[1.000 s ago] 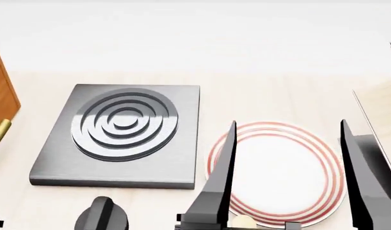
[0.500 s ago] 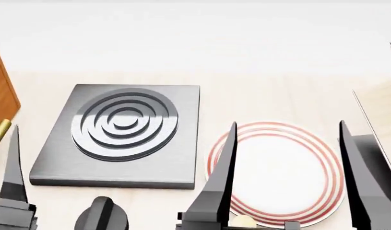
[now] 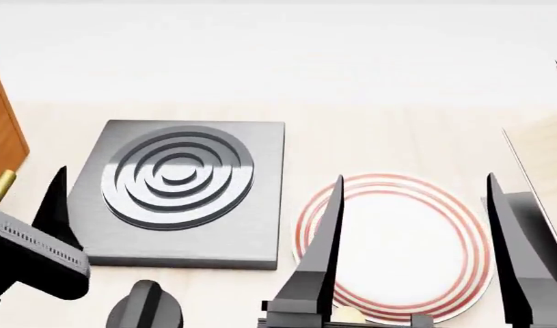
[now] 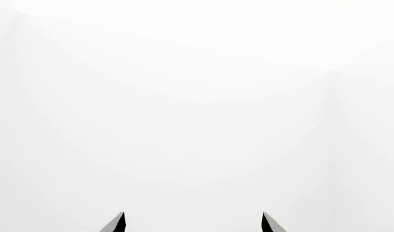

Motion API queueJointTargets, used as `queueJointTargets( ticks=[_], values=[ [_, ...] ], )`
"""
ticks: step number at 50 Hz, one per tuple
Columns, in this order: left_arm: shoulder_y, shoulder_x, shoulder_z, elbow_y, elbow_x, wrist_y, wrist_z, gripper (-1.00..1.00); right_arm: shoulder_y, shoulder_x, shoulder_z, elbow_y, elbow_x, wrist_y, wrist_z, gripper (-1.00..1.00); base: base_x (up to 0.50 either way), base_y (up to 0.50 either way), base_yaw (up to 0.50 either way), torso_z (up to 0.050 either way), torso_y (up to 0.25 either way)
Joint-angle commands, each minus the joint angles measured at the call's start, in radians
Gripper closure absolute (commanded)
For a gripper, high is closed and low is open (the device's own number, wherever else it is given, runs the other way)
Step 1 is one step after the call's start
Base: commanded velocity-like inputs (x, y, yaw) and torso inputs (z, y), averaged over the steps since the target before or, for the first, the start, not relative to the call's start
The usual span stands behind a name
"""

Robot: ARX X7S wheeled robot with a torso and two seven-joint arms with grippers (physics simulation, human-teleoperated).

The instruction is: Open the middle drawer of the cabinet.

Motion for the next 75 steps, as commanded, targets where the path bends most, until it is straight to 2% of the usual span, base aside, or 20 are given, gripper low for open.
queueJointTargets(
  ticks=[1,9,19,36,54,75],
  values=[
    [-0.160,0.057,0.132,-0.270,0.133,-0.010,0.154,-1.00,0.004,0.000,0.005,0.000,0.006,0.005,-0.006,-1.00,0.00,0.00,0.00,0.000,0.000],
    [-0.255,0.106,0.212,-0.463,0.186,-0.015,0.266,-1.00,0.009,0.000,-0.005,0.000,0.001,0.008,-0.005,-1.00,0.00,0.00,0.00,0.000,0.000],
    [-0.312,0.147,0.255,-0.639,0.221,0.016,0.315,-1.00,0.004,0.000,-0.009,0.000,-0.003,-0.001,-0.005,-1.00,0.00,0.00,0.00,0.000,0.000],
    [-0.337,0.203,0.279,-0.844,0.241,0.105,0.310,-1.00,0.004,0.000,-0.010,0.000,-0.001,0.002,-0.009,-1.00,0.00,0.00,0.00,0.000,0.000],
    [-0.351,0.224,0.337,-0.915,0.298,0.148,0.320,-1.00,0.005,0.000,-0.007,0.000,0.000,0.004,-0.013,-1.00,0.00,0.00,0.00,0.000,0.000],
    [-0.334,0.254,0.349,-0.971,0.299,0.193,0.312,-1.00,0.009,0.000,-0.009,0.000,-0.003,0.008,-0.015,-1.00,0.00,0.00,0.00,0.000,0.000]
  ],
)
